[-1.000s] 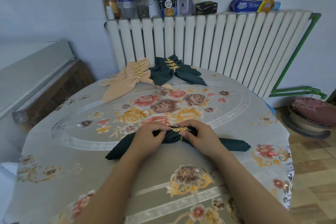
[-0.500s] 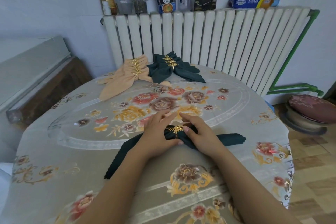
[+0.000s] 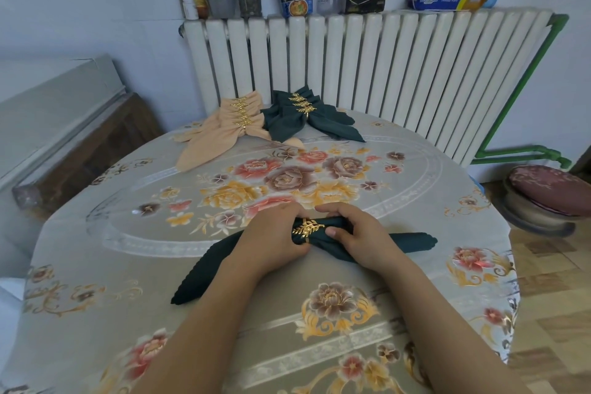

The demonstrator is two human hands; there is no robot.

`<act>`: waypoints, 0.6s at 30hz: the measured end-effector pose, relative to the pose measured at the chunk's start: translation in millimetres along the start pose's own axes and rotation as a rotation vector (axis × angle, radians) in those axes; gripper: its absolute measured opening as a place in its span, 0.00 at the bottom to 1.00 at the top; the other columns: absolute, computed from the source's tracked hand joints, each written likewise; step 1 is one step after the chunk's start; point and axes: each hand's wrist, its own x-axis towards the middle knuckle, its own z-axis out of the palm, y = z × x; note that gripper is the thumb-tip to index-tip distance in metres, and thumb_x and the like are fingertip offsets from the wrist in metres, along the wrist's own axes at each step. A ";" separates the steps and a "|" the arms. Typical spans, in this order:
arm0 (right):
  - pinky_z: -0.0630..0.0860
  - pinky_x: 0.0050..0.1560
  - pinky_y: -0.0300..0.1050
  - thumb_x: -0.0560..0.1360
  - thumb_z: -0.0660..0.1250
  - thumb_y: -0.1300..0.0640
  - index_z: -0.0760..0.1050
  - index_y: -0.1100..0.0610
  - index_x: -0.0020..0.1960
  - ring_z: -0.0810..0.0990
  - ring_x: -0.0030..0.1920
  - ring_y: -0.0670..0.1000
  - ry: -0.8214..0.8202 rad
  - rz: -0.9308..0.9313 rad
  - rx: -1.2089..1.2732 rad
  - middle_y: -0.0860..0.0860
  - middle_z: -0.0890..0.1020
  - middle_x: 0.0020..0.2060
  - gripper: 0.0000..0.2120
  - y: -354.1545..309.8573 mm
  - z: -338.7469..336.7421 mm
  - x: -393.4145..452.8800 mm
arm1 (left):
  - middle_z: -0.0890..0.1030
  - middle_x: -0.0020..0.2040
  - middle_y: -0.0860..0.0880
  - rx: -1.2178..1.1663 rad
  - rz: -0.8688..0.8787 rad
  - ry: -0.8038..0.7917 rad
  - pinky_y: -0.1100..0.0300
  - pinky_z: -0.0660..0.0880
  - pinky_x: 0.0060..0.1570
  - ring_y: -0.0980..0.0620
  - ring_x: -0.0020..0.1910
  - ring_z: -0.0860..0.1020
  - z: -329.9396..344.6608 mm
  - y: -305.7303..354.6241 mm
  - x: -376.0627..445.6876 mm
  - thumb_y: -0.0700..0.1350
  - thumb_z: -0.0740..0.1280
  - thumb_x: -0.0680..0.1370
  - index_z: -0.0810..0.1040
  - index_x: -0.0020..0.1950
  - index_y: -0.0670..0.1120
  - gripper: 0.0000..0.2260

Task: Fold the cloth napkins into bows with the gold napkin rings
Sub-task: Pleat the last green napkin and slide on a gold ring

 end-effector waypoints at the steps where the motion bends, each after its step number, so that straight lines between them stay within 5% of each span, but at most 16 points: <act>1: 0.63 0.49 0.19 0.76 0.65 0.64 0.74 0.49 0.62 0.73 0.53 0.43 0.003 -0.007 -0.011 0.45 0.75 0.54 0.18 -0.5 0.3 -0.5 | 0.78 0.49 0.54 0.018 -0.006 -0.003 0.62 0.70 0.42 0.55 0.46 0.73 -0.3 1.4 -0.2 0.48 0.69 0.70 0.73 0.56 0.52 0.15; 5: 0.64 0.54 0.22 0.75 0.64 0.65 0.76 0.51 0.61 0.74 0.55 0.45 0.007 -0.061 -0.058 0.46 0.77 0.53 0.17 -2.2 2.5 -0.9 | 0.76 0.56 0.55 0.077 0.025 0.013 0.61 0.71 0.49 0.54 0.55 0.73 3.5 0.2 0.1 0.48 0.68 0.71 0.71 0.61 0.53 0.18; 9: 0.61 0.61 0.41 0.70 0.60 0.56 0.77 0.49 0.61 0.70 0.58 0.47 0.079 -0.198 -0.220 0.41 0.78 0.55 0.20 -3.9 6.5 -4.3 | 0.69 0.63 0.53 -0.004 0.007 0.042 0.57 0.63 0.64 0.53 0.64 0.64 -1.0 -7.8 -1.8 0.55 0.73 0.69 0.71 0.66 0.53 0.27; 13: 0.63 0.61 0.45 0.73 0.64 0.46 0.77 0.48 0.61 0.70 0.56 0.46 0.098 -0.266 -0.242 0.42 0.80 0.54 0.19 -14.6 15.3 -2.1 | 0.74 0.52 0.57 -0.117 -0.033 0.124 0.55 0.66 0.60 0.56 0.56 0.69 -7.4 -16.6 -5.8 0.52 0.70 0.73 0.80 0.56 0.53 0.13; 18: 0.65 0.56 0.38 0.72 0.71 0.58 0.79 0.51 0.59 0.74 0.54 0.48 0.124 -0.195 -0.201 0.44 0.82 0.51 0.16 -15.7 16.4 0.1 | 0.76 0.43 0.62 -0.296 -0.161 0.112 0.65 0.67 0.49 0.61 0.46 0.73 -9.5 -17.6 -10.4 0.43 0.71 0.74 0.83 0.53 0.50 0.09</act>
